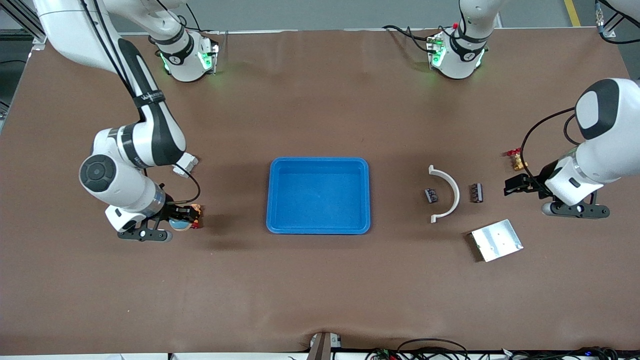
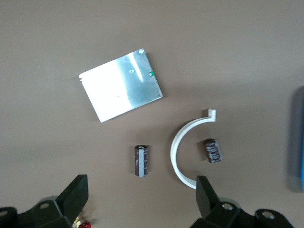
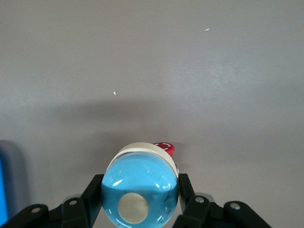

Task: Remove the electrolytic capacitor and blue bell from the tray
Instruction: 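Lower the held bell beside the red button with the right gripper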

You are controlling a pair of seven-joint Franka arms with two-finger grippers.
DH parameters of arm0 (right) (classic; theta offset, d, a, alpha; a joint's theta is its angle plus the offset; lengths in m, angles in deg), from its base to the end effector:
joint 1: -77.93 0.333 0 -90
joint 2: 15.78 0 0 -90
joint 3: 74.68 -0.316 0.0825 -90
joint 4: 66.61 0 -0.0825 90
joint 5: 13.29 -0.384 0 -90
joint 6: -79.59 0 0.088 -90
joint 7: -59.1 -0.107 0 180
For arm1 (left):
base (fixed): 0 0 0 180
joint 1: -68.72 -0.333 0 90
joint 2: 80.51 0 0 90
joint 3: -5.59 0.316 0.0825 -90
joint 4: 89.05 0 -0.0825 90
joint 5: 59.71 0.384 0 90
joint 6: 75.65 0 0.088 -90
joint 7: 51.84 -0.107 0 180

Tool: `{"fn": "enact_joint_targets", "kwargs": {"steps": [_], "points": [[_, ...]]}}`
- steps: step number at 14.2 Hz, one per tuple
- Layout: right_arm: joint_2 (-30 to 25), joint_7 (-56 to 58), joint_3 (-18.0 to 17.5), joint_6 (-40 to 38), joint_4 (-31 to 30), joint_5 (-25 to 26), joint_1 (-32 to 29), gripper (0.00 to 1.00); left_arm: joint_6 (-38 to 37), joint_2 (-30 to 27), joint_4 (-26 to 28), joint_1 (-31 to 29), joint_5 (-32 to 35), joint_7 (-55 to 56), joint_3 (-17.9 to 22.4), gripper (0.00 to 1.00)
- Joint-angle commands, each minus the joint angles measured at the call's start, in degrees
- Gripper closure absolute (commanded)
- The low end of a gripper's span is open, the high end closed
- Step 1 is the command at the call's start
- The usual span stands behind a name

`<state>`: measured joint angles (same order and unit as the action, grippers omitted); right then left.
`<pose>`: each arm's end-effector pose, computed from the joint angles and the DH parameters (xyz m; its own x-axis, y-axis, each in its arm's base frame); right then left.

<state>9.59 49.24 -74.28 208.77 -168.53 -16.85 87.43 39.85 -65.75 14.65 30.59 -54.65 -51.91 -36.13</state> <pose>0.6483 0.1060 0.3122 0.9984 -0.0516 0.0237 -0.0503 -0.9974 -0.0512 0.6148 -0.0059 0.4327 0.9964 -0.0828 0.0167 -0.0840 -0.9924 0.0900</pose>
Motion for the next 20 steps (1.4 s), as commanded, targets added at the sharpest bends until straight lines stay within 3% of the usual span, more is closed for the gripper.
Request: {"fn": "enact_joint_targets", "kwargs": {"steps": [1, 10, 14, 20], "points": [[-1.56, 6.06, -0.84, 0.64, -1.97, -3.39, -3.16, 1.0, -0.27, -6.13, 2.65, -0.45, -2.94, -3.18, 0.58, 0.0], [0.81, 15.73, -0.84, 4.41, -2.05, -3.39, -7.12, 1.0, -1.41, -13.96, 3.09, -0.98, -5.49, -2.3, 0.32, 0.0], [1.61, 21.09, -0.84, 9.85, -5.03, -3.39, -9.23, 1.0, -1.58, -11.43, -1.38, -1.07, -5.06, -2.48, 0.49, 0.0], [1.61, 27.51, -1.1, 13.64, -11.7, -4.18, -12.57, 1.0, -1.67, -11.59, -1.66, -1.33, -4.97, -2.13, 0.5, 0.0]]}}
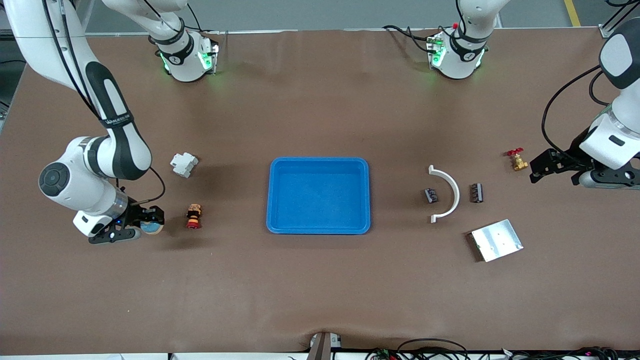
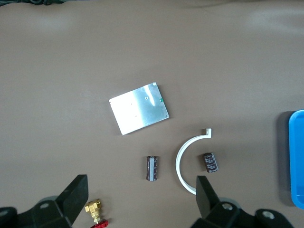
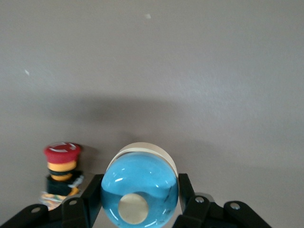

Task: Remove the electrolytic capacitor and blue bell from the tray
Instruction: 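Lower the held bell beside the red button with the right gripper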

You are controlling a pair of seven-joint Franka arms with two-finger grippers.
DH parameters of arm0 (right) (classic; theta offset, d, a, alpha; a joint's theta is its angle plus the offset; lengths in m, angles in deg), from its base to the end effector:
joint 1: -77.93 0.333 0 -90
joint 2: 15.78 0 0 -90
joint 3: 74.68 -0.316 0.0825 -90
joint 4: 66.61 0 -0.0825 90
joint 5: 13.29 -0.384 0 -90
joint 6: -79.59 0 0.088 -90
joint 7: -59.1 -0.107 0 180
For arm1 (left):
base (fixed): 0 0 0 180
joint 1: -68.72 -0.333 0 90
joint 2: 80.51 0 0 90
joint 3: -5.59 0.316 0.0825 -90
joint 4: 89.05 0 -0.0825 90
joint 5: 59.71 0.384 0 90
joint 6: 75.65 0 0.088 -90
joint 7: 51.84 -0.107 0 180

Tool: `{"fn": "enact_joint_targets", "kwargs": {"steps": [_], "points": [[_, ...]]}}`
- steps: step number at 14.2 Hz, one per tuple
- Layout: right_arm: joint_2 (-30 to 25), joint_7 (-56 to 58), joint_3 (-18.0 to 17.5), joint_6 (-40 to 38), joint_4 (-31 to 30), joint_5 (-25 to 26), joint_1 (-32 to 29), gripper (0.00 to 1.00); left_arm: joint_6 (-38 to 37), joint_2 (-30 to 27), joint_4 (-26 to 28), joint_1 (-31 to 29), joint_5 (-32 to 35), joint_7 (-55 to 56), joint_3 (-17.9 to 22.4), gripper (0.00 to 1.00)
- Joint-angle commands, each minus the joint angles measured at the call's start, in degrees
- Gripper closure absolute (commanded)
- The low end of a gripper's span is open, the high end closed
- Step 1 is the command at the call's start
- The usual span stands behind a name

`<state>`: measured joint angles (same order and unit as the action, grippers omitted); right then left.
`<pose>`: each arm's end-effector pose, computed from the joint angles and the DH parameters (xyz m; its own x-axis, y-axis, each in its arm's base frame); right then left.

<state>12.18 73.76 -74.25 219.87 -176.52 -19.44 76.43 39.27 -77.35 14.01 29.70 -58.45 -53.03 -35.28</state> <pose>0.6319 -0.0210 0.2408 0.9886 0.1397 0.0554 0.1428 -0.9882 -0.0562 0.5921 -0.0102 0.5313 0.9848 -0.0552 0.1649 -0.0578 -0.9983 0.0115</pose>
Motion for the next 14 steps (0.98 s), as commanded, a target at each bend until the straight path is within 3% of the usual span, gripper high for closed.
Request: {"fn": "enact_joint_targets", "kwargs": {"steps": [1, 4, 7, 8, 10, 11, 14], "points": [[-1.24, 3.09, -1.22, 3.85, -5.47, -1.68, -1.57, 1.0, -1.09, 0.0, -1.02, -0.45, -1.08, -1.0, -0.36, 0.0], [-1.6, 5.63, -1.83, 7.72, -9.96, -2.03, -3.75, 1.0, -1.09, 0.0, -1.02, -0.45, -1.08, -0.91, -0.44, 0.0], [-2.3, 9.59, -7.61, 7.82, -12.34, -2.12, -12.08, 1.0, -1.09, 0.09, -1.1, 1.3, -1.17, -0.83, -0.18, 0.0], [-2.39, 10.38, -10.25, 7.73, -12.78, -2.12, -15.34, 1.0, -1.09, 0.09, -1.02, 3.92, -1.17, -0.82, 2.17, 0.0], [-2.3, 10.56, -14.39, 7.82, -13.84, -2.03, -19.66, 1.0, -1.09, -0.08, -1.02, 13.65, -0.99, -1.0, 12.6, 0.0], [-2.3, 10.56, -14.58, 7.82, -13.93, -2.12, -19.76, 1.0, -1.44, -0.17, -1.02, 18.31, -0.99, -1.0, 17.35, 0.0], [-2.3, 10.48, -14.58, 7.82, -13.93, -2.03, -19.68, 1.0, -3.11, -0.26, -1.1, 27.65, -1.08, -1.0, 26.51, 0.0]]}}
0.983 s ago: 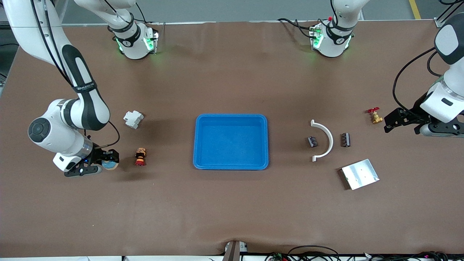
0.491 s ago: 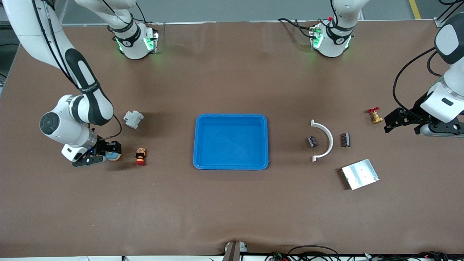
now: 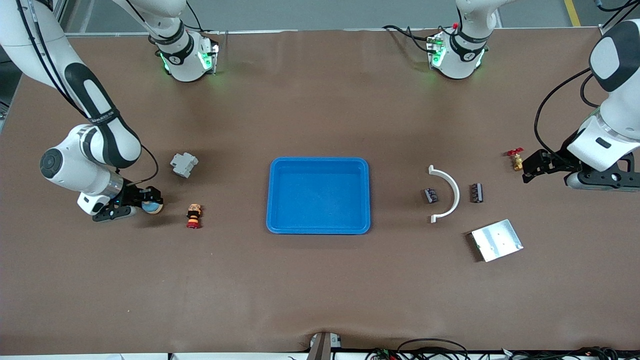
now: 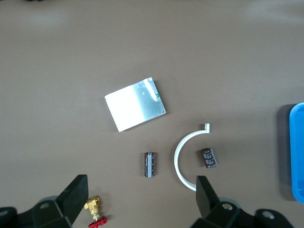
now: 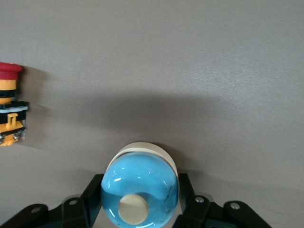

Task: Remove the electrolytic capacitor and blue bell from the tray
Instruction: 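Lower the held bell beside the red button with the right gripper, then open the right gripper to release the bell on the table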

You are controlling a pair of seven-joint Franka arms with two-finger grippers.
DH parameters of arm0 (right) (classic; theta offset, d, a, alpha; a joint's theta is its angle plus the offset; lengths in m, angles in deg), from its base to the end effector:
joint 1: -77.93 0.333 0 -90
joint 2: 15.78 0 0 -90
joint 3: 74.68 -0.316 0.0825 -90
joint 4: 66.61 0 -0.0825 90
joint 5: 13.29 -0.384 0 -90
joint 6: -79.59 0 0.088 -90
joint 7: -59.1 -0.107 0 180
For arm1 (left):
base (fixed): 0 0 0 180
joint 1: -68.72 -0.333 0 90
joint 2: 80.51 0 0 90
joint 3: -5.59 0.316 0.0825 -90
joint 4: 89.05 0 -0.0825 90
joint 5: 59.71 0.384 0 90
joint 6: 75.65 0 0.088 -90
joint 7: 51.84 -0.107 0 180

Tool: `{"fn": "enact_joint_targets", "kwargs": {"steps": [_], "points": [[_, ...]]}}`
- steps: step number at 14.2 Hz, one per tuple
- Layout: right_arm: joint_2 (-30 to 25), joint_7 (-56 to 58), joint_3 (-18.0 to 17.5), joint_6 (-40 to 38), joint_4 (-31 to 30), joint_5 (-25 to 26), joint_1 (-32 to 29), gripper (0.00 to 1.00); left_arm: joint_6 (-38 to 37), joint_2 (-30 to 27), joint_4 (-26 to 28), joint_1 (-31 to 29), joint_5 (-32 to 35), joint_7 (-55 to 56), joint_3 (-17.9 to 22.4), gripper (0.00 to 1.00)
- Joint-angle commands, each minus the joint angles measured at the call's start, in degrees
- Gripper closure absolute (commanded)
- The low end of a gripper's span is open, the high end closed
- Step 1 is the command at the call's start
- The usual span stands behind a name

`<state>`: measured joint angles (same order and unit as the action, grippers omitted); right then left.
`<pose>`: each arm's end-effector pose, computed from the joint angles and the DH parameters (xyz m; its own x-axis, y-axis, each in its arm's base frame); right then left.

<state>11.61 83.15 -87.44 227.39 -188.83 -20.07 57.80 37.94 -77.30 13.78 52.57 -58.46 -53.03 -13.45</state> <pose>0.5655 -0.0737 0.1827 0.9860 0.1633 0.0342 0.1667 -0.9727 -0.1614 0.5921 -0.0247 0.5243 0.9880 -0.0765 0.1344 -0.0764 -0.9971 -0.0055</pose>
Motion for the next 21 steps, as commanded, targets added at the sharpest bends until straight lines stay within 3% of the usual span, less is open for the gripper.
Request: {"fn": "enact_joint_targets", "kwargs": {"steps": [1, 5, 8, 12, 21], "points": [[-1.73, 1.08, -1.39, 0.39, -1.62, -1.4, -0.87, 1.0, -1.79, -0.31, -0.88, 7.51, -1.07, -1.0, 7.32, 0.0], [-1.73, 0.91, -1.3, 0.65, -1.18, -1.14, 0.27, 1.0, -1.79, -0.39, -0.88, 15.43, -1.07, -1.09, 15.33, 0.0], [-1.38, 0.73, -1.12, 2.57, -1.01, -0.61, 1.24, 1.0, -1.79, -0.31, -0.88, 16.49, -1.07, -1.0, 15.87, 0.0], [-0.94, 0.73, -0.69, 3.64, -0.83, -0.26, 2.47, 1.0, -1.97, -0.74, -0.79, 20.8, -1.07, -0.91, 20.7, 0.0], [2.3, 0.64, 0.63, 3.2, 1.72, 2.46, 3.09, 1.0, -5.75, -3.73, -0.62, 19.58, -0.99, -0.82, 19.56, 0.0]]}}
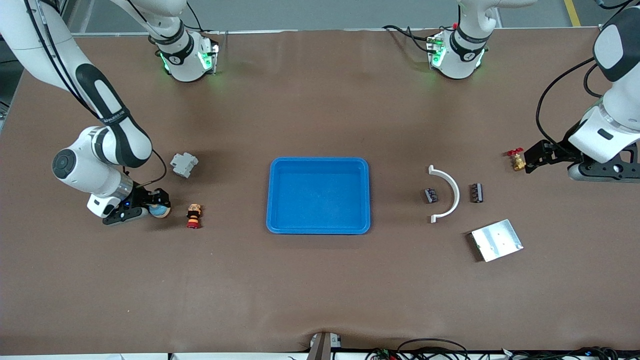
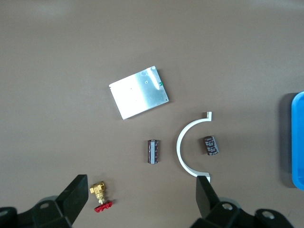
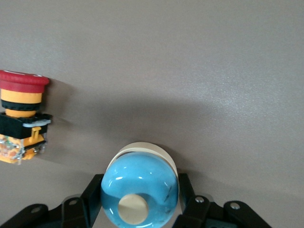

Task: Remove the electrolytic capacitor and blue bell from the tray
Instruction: 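Open the right gripper to release the bell on the table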

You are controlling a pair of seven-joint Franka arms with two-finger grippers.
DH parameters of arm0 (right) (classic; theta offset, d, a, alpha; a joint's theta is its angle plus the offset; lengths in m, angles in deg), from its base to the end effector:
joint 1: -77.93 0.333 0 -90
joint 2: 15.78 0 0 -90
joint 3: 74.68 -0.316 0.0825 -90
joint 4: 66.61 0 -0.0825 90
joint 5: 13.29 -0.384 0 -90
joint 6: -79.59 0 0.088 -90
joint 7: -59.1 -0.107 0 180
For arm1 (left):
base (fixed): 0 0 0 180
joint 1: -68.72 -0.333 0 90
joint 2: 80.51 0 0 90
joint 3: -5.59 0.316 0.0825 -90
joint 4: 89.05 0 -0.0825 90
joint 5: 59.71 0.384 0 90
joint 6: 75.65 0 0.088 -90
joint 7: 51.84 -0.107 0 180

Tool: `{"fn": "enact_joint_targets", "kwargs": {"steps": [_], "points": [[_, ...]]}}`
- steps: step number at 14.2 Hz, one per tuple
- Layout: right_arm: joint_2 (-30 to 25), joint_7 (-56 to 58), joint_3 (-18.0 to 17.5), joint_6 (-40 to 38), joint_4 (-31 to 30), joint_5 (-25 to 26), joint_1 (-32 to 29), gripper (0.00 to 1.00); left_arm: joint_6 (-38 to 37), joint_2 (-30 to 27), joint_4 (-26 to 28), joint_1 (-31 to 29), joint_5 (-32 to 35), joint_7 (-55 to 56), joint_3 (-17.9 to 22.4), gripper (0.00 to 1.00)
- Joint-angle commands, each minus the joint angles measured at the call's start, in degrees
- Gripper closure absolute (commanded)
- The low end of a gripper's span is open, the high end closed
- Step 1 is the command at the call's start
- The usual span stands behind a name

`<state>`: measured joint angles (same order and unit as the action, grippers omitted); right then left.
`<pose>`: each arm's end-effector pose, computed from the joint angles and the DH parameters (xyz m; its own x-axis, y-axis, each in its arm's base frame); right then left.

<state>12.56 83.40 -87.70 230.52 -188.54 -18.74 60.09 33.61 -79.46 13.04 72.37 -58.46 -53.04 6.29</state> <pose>0.5735 -0.0495 0.1802 0.9722 0.2220 0.0738 0.2304 -0.9636 -0.1359 0.5792 -0.0283 0.5435 0.9912 -0.0793 0.1061 -0.0772 -0.9967 -0.0237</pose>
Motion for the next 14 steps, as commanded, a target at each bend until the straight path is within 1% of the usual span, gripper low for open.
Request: {"fn": "enact_joint_targets", "kwargs": {"steps": [1, 4, 5, 6, 7, 10, 12, 14], "points": [[1.89, 0.39, 1.33, -0.01, 1.95, 1.83, 0.79, 1.0, -1.85, -1.66, 0.04, -0.83, -0.9, -0.91, -0.7, 0.0], [2.51, 0.21, 1.68, -0.19, 2.31, 2.19, 0.79, 1.0, -1.94, -1.84, -0.05, -1.54, -0.98, -0.91, -1.32, 0.0], [2.77, 0.21, 1.69, -0.19, 2.48, 2.19, 0.79, 0.76, -1.94, -1.84, -0.05, -1.54, -0.98, -0.91, -1.32, 0.0], [2.77, 0.13, 1.69, -0.28, 2.74, 2.19, 0.7, 0.03, -1.94, -1.84, -0.05, -1.54, -0.98, -0.91, -1.32, 0.0], [2.77, 0.21, 1.69, -0.36, 2.75, 2.11, 0.62, 0.0, -1.94, -1.84, -0.05, -1.54, -0.98, -0.91, -1.32, 0.0], [2.16, -0.49, 1.69, -0.8, 2.75, 2.1, 0.88, 0.0, -1.94, -2.53, -0.22, -1.54, -0.98, -0.91, -1.32, 0.0], [1.02, -2.24, 1.6, -4.56, 3.88, 2.1, 1.4, 0.0, -2.11, -3.5, -1.1, -1.54, -0.98, -1.26, -1.23, 0.0], [-0.74, -3.82, 1.6, -10.53, 4.94, 2.1, 1.06, 0.0, -7.44, -4.21, -3.02, -1.54, -0.98, -1.18, -1.23, 0.0]]}}
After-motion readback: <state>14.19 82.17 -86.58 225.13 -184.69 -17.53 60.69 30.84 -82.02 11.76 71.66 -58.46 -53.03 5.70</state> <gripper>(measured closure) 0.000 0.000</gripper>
